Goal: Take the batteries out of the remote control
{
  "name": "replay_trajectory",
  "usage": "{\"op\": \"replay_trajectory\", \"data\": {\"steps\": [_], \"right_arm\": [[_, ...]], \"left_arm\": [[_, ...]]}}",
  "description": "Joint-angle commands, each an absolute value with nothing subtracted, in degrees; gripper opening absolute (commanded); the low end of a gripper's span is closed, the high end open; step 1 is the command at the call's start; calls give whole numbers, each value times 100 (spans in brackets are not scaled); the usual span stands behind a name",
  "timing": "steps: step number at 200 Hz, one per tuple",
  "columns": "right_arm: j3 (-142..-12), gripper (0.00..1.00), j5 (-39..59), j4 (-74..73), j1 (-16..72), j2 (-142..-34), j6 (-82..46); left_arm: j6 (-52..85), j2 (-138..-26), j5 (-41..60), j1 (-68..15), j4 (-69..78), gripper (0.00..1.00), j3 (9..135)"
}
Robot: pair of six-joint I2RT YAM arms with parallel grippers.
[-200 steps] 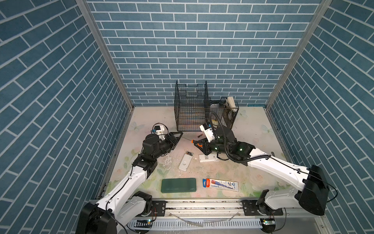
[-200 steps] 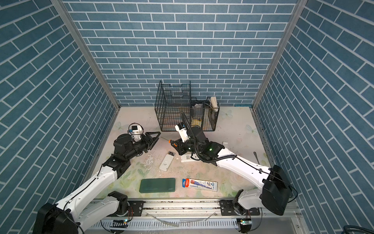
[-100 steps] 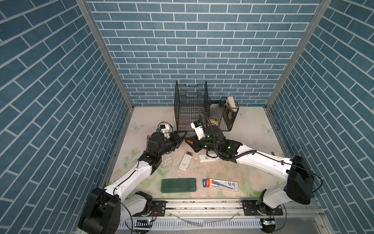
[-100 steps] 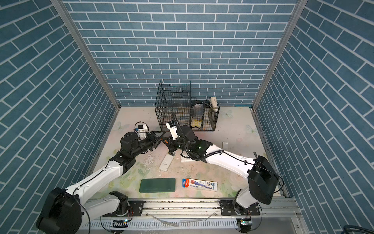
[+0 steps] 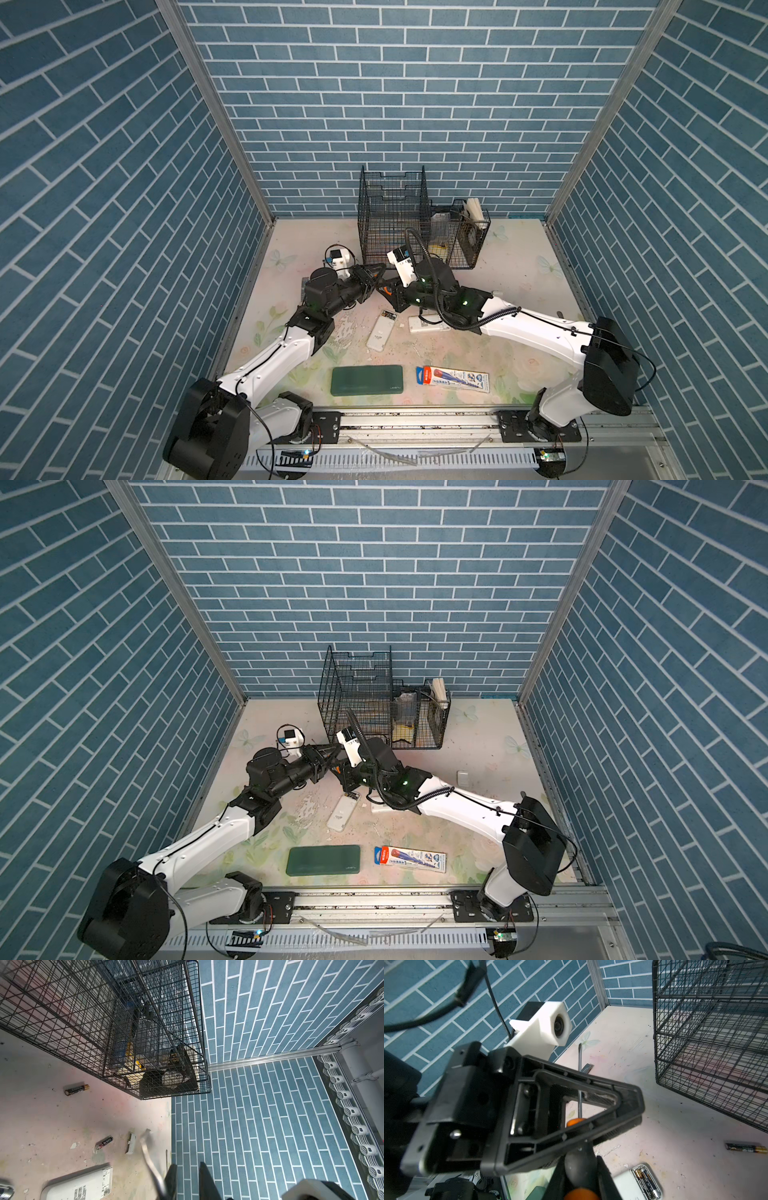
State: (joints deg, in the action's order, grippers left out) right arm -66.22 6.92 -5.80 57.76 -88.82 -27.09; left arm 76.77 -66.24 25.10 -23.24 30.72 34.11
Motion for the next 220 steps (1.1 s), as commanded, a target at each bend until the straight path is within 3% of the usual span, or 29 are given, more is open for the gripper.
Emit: {"op": "replay_trajectory", "data": {"steps": [1, 22, 47, 116, 220], "right_arm": [[-6912, 9, 536, -760, 5795, -8747, -3022], [-6731, 34, 401, -778, 5794, -8552, -3374], [-6212, 46, 424, -1097, 5664, -8189, -4236], [-5026, 47, 1192, -3561, 5091, -8419, -6713], [-5480, 45, 1790, -4521, 4924, -9232, -7420]], "left_arm": [[7487, -6723, 2279, -2316, 3302, 0, 3291], [7501, -6839, 2277, -2257, 3543, 0, 3279], [7596, -7049, 2285, -2155, 4143, 0, 3251], [7750, -7472, 2209, -2126, 5158, 0, 3309], [7401, -7541, 2143, -2131, 5307, 0, 3403]]}}
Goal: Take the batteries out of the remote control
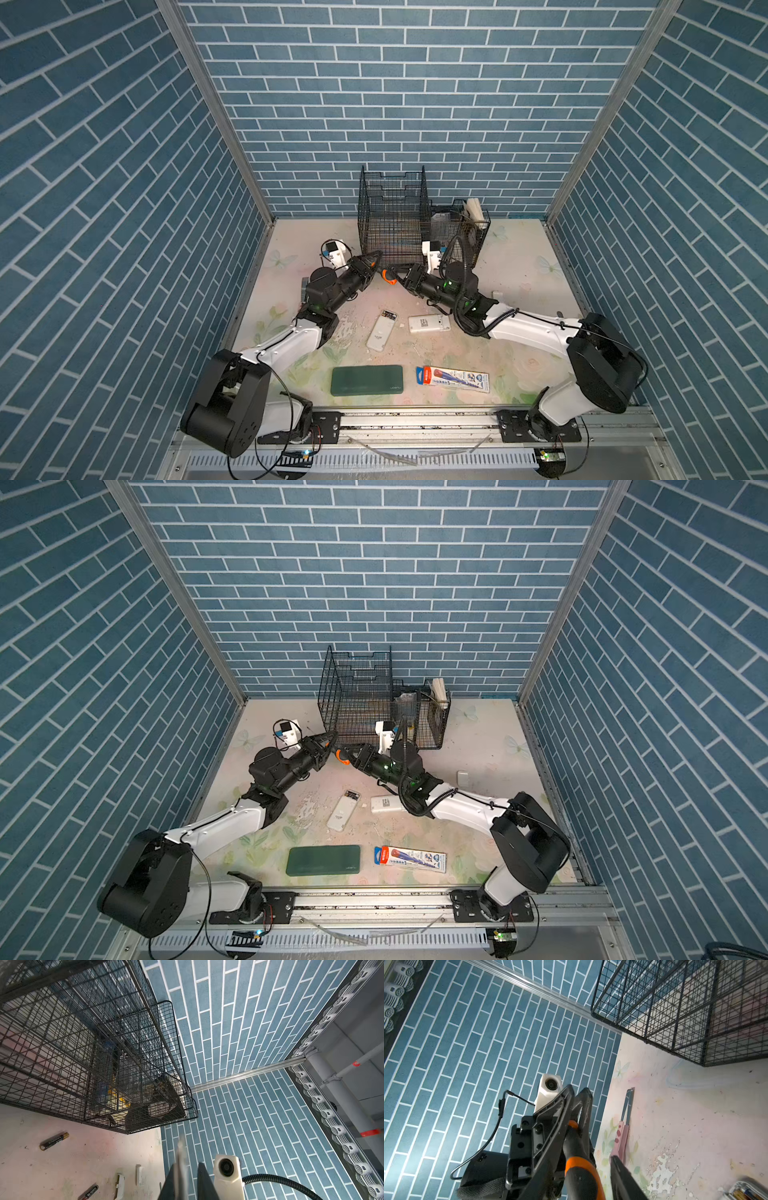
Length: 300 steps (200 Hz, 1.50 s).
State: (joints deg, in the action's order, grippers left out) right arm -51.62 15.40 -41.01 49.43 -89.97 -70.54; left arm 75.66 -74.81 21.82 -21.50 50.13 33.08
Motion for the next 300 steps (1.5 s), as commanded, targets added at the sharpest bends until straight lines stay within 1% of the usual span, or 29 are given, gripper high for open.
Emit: {"op": "replay_trajectory", "data": {"steps": [1, 89, 165, 180, 189, 214, 227, 232, 269, 275, 300], "right_arm": [[-5478, 45, 1791, -4528, 4923, -9244, -7428], [-5890, 44, 1994, -4702, 4925, -9630, -7558], [-5979, 38, 2065, -4741, 4959, -9760, -7682], [-5961, 36, 2057, -4740, 4963, -9755, -7686], [-5957, 32, 2057, -4737, 4965, -9756, -7684], [-5953, 9, 2040, -4712, 4964, -9783, -7690], [-5933, 1, 2023, -4723, 4953, -9791, -7694], [-5921, 0, 2022, -4720, 4953, -9792, -7698], [-5833, 0, 1995, -4667, 4929, -9721, -7658], [-5820, 0, 1987, -4667, 4929, -9707, -7651], [-5833, 0, 2047, -4386, 4891, -9607, -7437]], "left_arm": [[7401, -7541, 2139, -2129, 5312, 0, 3402], [7399, -7580, 2163, -2168, 5446, 0, 3289], [7354, -7651, 2135, -2179, 5508, 0, 3238], [7356, -7667, 2127, -2171, 5519, 0, 3277], [7345, -7673, 2142, -2173, 5524, 0, 3287], [7343, -7661, 2157, -2171, 5493, 0, 3278], [7346, -7655, 2162, -2167, 5489, 0, 3246], [7343, -7638, 2164, -2178, 5485, 0, 3233], [7337, -7599, 2145, -2164, 5458, 0, 3195], [7339, -7599, 2149, -2162, 5451, 3, 3195], [7330, -7564, 2233, -2153, 5417, 29, 3223]]}}
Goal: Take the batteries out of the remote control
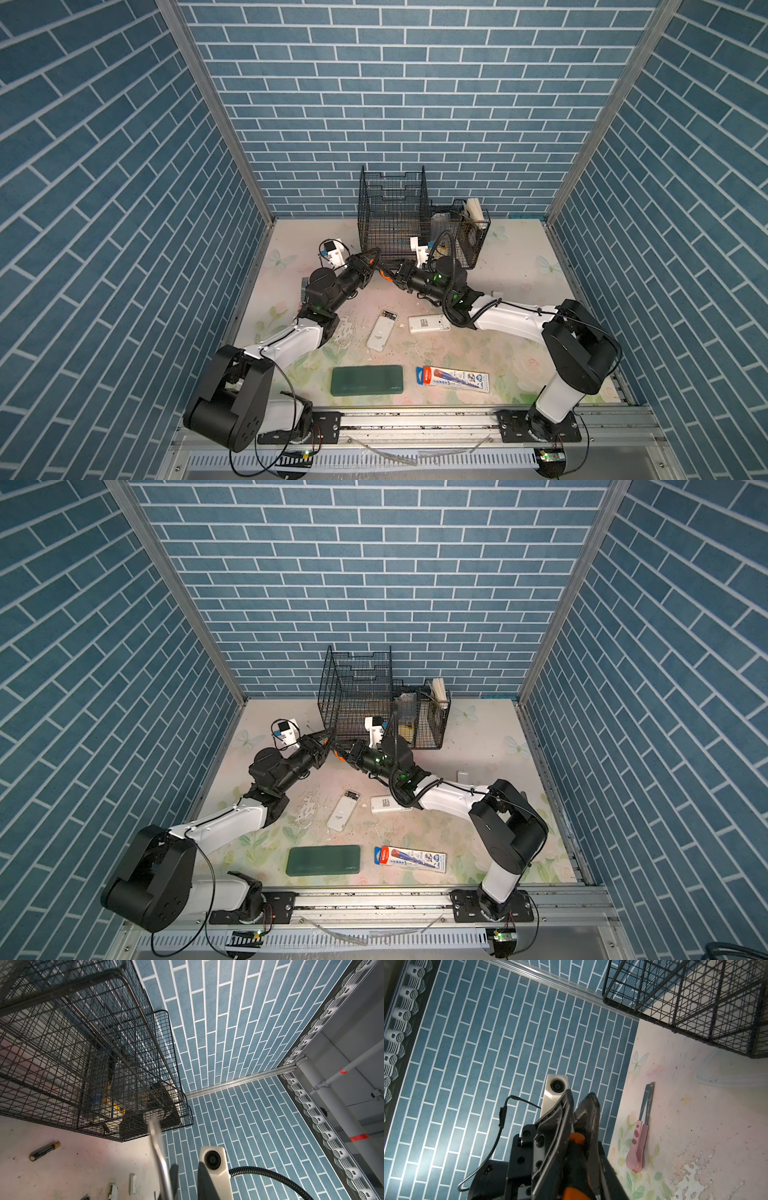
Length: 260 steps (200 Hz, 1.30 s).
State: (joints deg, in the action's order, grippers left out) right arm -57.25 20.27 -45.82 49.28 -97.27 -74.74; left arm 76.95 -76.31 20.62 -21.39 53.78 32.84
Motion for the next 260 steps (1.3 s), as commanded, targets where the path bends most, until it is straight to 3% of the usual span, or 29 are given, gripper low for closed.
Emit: {"op": "replay_trajectory", "data": {"steps": [1, 18, 45, 110, 134, 172, 260], "right_arm": [[-5835, 0, 2048, -4368, 4889, -9598, -7419], [-5804, 0, 2125, -3955, 4819, -9461, -7223], [-5648, 0, 2307, -3287, 4631, -9135, -6889], [-5582, 0, 2676, -605, 4259, -8172, -5363], [-5621, 0, 2556, 740, 4221, -7769, -4485], [-5502, 0, 2521, 1714, 4210, -7399, -3816], [-5291, 0, 2576, 2119, 4210, -7337, -4300]], "left_arm": [[7330, -7566, 2241, -2153, 5415, 30, 3224], [7283, -7453, 2365, -2099, 5317, 43, 3231], [6809, -6924, 2537, -2044, 4374, 52, 3260], [5658, -5296, 2271, -1987, 1042, 57, 3097], [5446, -5038, 2140, -1967, 87, 64, 3087], [5204, -5254, 2289, -1955, -533, 65, 3067], [3932, -6344, 1947, -2512, -1803, 65, 3504]]}}
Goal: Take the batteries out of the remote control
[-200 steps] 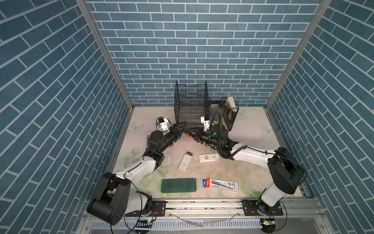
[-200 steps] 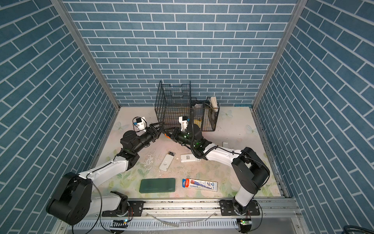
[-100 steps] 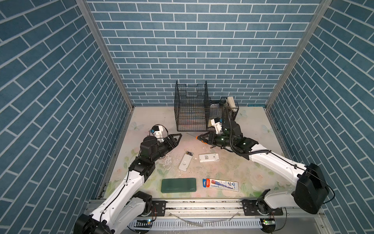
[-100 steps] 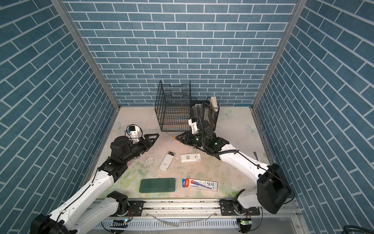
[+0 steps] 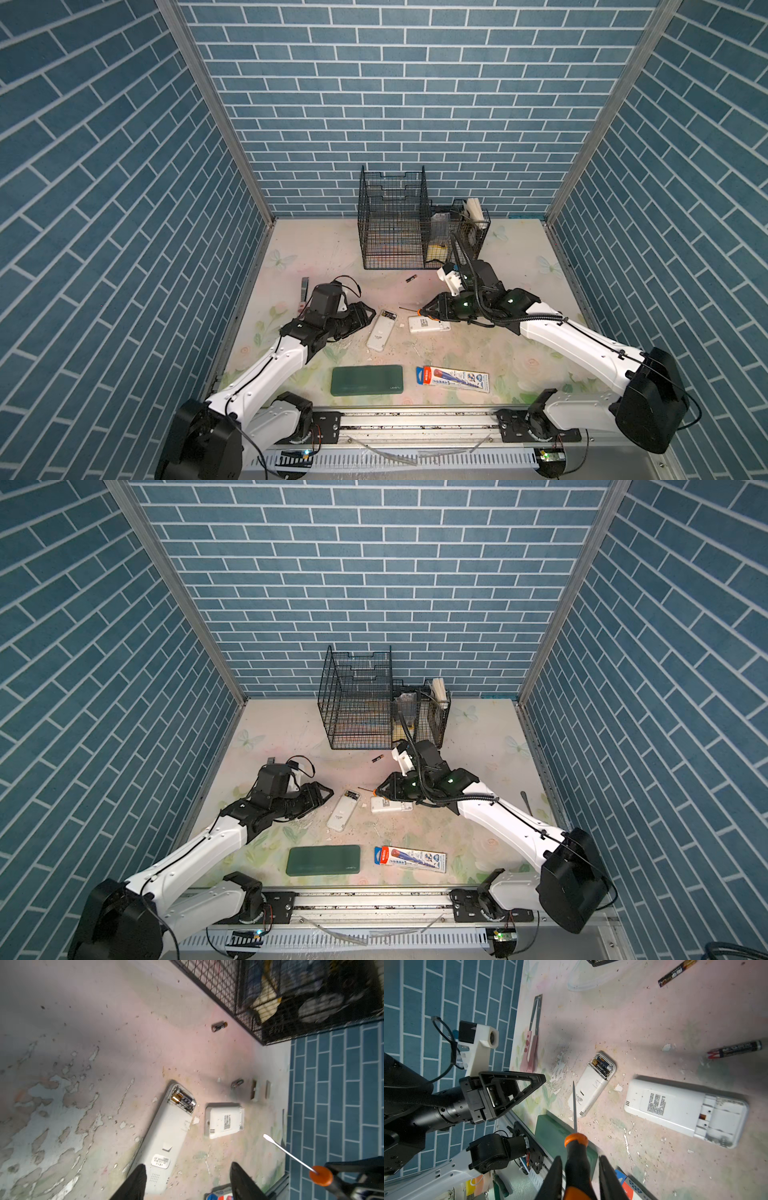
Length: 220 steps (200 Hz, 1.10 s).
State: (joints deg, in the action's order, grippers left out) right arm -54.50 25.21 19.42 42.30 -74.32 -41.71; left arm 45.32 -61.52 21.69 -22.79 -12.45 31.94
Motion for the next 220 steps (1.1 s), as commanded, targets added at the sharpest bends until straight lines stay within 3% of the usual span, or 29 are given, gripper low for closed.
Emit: {"op": "replay_trajectory", "data": {"steps": [1, 103, 220], "right_arm": [[-5291, 0, 2576, 2119, 4210, -7342, -4317], [-5389, 0, 2347, 2250, 4210, -7709, -5166], [-5826, 0, 2399, 2013, 4206, -8430, -5332]], "left_arm": [[3913, -6362, 1940, -2526, -1816, 65, 3514], [2678, -7782, 736, -3753, -2541, 65, 4440], [1954, -8920, 252, -3990, -2580, 65, 4621]]}}
